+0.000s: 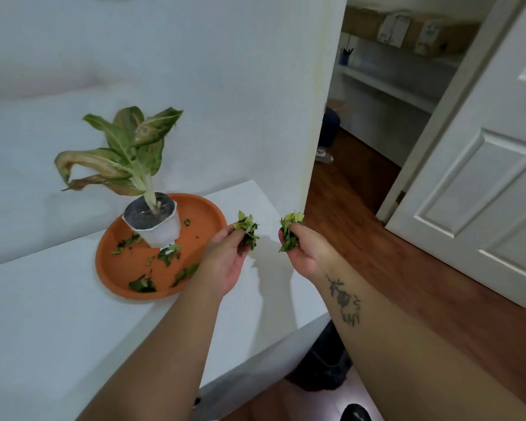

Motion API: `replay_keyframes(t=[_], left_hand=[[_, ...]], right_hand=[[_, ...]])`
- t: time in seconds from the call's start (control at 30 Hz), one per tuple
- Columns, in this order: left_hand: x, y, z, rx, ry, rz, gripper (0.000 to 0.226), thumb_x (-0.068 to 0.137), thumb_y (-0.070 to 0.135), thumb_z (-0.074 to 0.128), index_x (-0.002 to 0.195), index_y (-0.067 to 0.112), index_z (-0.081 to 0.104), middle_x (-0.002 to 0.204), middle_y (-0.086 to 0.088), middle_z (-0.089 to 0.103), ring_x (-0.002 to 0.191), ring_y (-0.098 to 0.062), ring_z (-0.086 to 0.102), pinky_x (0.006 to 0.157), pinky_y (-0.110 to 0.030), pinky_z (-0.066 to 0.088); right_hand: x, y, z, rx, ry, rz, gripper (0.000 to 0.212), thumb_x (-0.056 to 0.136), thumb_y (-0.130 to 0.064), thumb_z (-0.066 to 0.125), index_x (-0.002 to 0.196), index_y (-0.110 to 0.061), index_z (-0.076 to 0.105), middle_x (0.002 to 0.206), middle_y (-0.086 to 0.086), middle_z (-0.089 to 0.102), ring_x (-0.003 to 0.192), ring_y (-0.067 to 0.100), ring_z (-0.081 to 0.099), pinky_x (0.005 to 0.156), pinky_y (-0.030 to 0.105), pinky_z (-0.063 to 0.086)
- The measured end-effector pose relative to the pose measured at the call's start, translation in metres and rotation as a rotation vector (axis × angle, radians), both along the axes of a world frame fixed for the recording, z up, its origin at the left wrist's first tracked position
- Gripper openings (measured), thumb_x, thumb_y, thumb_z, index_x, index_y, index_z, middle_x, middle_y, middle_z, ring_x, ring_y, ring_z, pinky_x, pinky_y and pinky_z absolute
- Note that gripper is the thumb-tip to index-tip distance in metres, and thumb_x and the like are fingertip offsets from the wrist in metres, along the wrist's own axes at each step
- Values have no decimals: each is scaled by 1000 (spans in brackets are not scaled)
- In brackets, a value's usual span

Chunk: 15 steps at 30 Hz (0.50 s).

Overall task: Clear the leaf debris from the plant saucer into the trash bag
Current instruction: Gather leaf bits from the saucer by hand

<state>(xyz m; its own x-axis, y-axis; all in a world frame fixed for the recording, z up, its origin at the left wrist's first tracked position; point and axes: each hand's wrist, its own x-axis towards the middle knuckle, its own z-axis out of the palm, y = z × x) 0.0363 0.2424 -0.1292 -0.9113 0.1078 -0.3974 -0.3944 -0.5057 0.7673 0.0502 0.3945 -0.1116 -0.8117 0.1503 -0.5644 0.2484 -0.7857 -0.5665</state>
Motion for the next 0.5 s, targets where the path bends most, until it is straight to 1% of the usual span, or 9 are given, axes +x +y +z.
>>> replay_keyframes(t=[0.03,0.1,0.13,0.23,0.33,0.43,0.47,0.5], left_hand=[[1,11,0,0,0,3,18,96,1,52,109,2,65,101,-13,69,90,-17,64,84,-23,55],[3,36,-1,5,0,12,19,96,1,52,112,0,63,100,-12,69,87,-16,65,80,-20,57],[4,43,-1,7,3,11,19,96,1,53,111,0,64,99,-12,69,85,-15,65,77,-19,57],[12,86,-3,0,2,68,19,96,1,54,111,0,65,99,-11,69,81,-14,66,74,-19,57],[20,124,-10,3,-25,145,22,96,2,54,115,-1,64,109,-14,70,89,-16,67,71,-19,57],[27,159,-14,2,-49,196,27,96,2,54,122,-4,61,117,-17,67,97,-18,66,75,-20,56],[30,176,-18,0,-67,203,29,96,3,54,123,-4,60,118,-17,67,98,-18,66,76,-21,56],[32,185,-19,4,-75,213,30,96,2,55,125,-5,59,118,-17,67,98,-18,66,76,-20,56]], right_hand=[[0,13,-2,12,-1,18,8,94,2,51,94,3,59,93,12,60,78,16,58,68,23,54],[-1,41,-9,35,-13,47,12,94,1,53,103,5,59,96,14,61,77,17,58,68,24,54],[-2,50,-11,41,-19,55,13,93,1,53,104,5,59,97,14,61,76,18,58,68,25,54],[-3,94,-18,37,-28,119,7,93,2,54,96,4,60,96,16,62,77,18,58,70,25,53],[-4,133,-20,50,-40,193,12,93,2,53,102,5,60,107,20,62,83,20,59,72,26,53],[-4,167,-20,71,-47,232,21,93,3,53,113,6,57,121,23,59,89,21,59,72,27,53],[-2,183,-21,85,-53,238,21,93,3,52,113,5,57,121,22,58,90,22,59,73,27,53],[0,192,-21,96,-56,251,17,93,3,52,108,5,58,118,22,59,90,22,59,73,26,53]])
